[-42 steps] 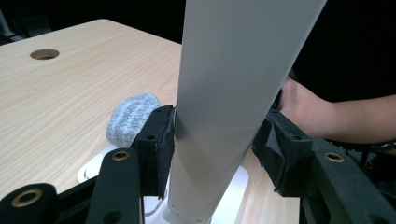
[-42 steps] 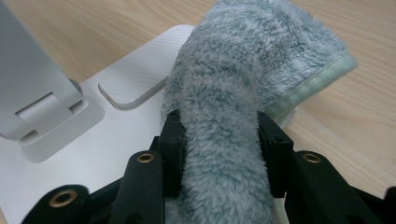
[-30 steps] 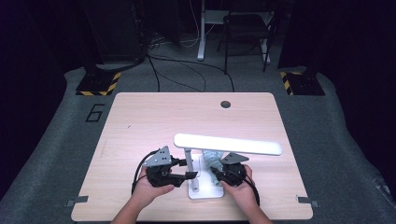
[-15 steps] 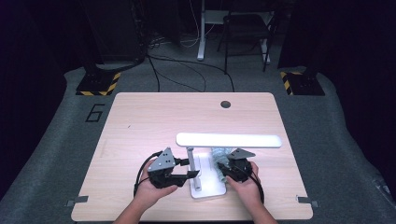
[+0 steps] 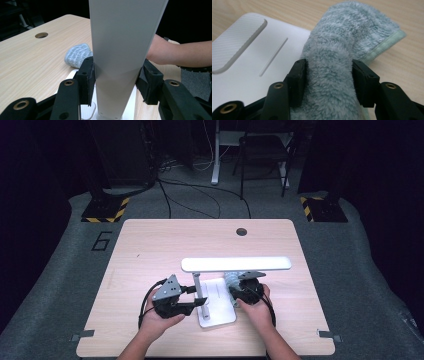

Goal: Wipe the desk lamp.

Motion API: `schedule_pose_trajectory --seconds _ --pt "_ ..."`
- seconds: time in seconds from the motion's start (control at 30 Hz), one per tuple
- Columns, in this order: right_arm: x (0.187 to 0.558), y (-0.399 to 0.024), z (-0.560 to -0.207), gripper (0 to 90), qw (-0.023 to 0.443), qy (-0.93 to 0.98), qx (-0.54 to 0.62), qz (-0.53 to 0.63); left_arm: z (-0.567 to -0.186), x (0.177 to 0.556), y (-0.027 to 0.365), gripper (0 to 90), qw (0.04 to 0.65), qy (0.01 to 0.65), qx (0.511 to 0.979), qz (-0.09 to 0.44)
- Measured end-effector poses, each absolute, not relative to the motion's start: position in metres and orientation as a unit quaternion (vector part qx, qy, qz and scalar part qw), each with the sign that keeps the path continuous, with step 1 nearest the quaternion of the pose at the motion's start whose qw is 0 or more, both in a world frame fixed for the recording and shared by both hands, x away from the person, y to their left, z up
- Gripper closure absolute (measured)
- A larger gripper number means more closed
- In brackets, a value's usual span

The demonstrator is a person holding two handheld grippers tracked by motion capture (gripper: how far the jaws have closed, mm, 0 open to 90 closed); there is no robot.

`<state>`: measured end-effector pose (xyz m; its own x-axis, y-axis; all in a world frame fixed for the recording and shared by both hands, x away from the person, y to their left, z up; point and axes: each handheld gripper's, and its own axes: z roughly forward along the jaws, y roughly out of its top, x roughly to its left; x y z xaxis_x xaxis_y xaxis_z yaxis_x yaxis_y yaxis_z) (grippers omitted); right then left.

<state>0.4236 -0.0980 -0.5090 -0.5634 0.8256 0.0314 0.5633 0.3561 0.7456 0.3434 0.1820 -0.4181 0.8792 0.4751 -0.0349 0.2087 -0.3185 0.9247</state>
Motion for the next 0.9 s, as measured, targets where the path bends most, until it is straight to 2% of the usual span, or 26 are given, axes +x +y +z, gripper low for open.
schedule_pose_trajectory --seconds 0.1,0.2,0.3,0.4,0.5,0.6,0.9 --pt "0.426 -0.094 -0.507 43.3 0.186 0.797 0.432 0.380 -0.418 0.345 0.183 52.5 0.545 0.213 0.802 0.120" --pt "0.426 -0.093 -0.502 42.4 0.193 0.790 0.432 0.389 -0.417 0.345 0.183 52.0 0.544 0.216 0.803 0.111" --pt "0.430 -0.093 -0.500 51.8 0.205 0.787 0.435 0.386 -0.416 0.346 0.183 50.7 0.552 0.220 0.798 0.104" --pt "0.437 -0.095 -0.501 58.6 0.188 0.782 0.451 0.387 -0.412 0.348 0.187 47.2 0.564 0.219 0.791 0.095" --pt "0.444 -0.095 -0.503 63.1 0.182 0.777 0.460 0.389 -0.408 0.348 0.186 48.8 0.566 0.214 0.791 0.091" --pt "0.449 -0.091 -0.505 66.3 0.186 0.779 0.462 0.381 -0.407 0.346 0.183 52.1 0.557 0.203 0.797 0.110" --pt "0.448 -0.082 -0.507 71.4 0.169 0.789 0.450 0.383 -0.407 0.343 0.180 52.9 0.553 0.208 0.796 0.127"
